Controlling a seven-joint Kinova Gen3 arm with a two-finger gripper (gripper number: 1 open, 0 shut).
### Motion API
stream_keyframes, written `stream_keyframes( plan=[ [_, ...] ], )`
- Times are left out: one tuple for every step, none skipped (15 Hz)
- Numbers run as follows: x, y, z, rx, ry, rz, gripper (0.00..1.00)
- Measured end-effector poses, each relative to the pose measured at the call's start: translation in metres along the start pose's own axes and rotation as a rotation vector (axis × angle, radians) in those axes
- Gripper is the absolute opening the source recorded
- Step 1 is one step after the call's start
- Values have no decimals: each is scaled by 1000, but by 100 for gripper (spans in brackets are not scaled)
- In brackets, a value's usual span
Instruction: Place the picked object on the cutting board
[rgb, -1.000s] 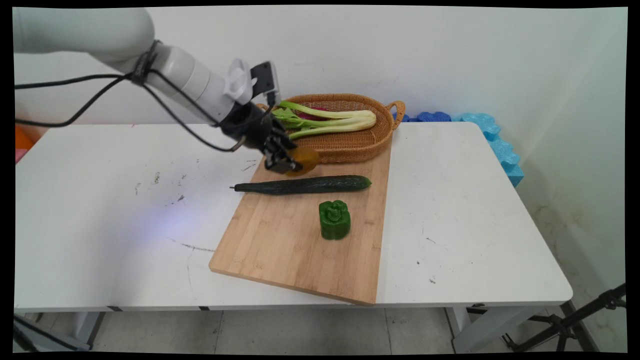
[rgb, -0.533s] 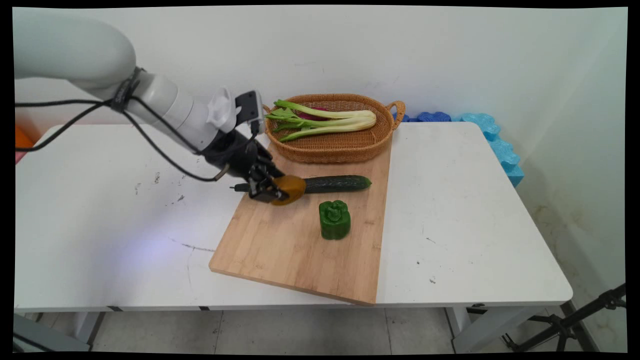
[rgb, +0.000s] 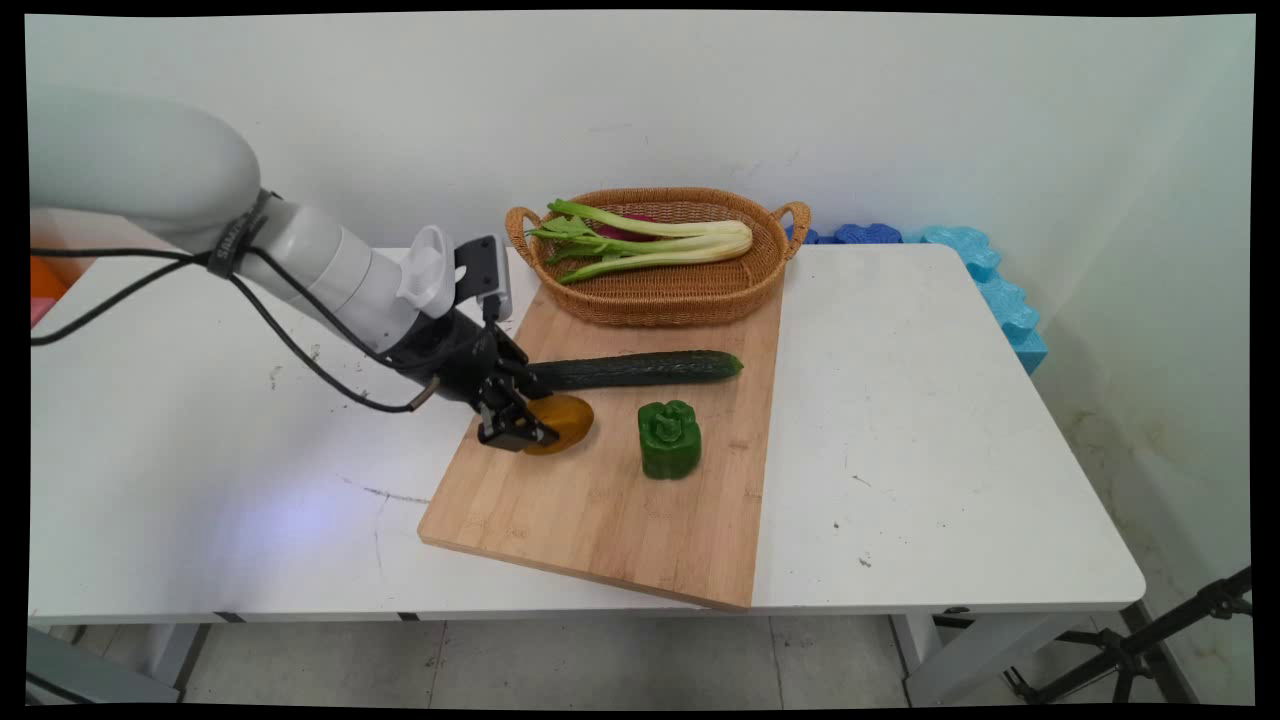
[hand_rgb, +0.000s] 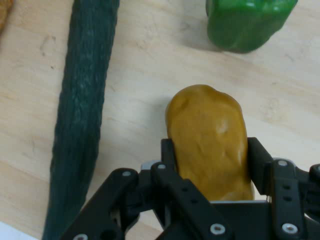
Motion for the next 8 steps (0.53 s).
stream_keyframes(
  plan=[
    [-3,1,2,-1,-2,-1,0],
    [-6,1,5,-2,-3,-1,0],
    [-9,2,7,-3,-4,-1,0],
    [-11,2,9,-3,-4,-1,0],
    [-12,2,10,-3,-5,0,0],
    [-15,2,12,-3,-5,0,0],
    [-17,2,13,-3,-5,1,100],
    [-18,2,13,-3,-4,2,100]
  ],
)
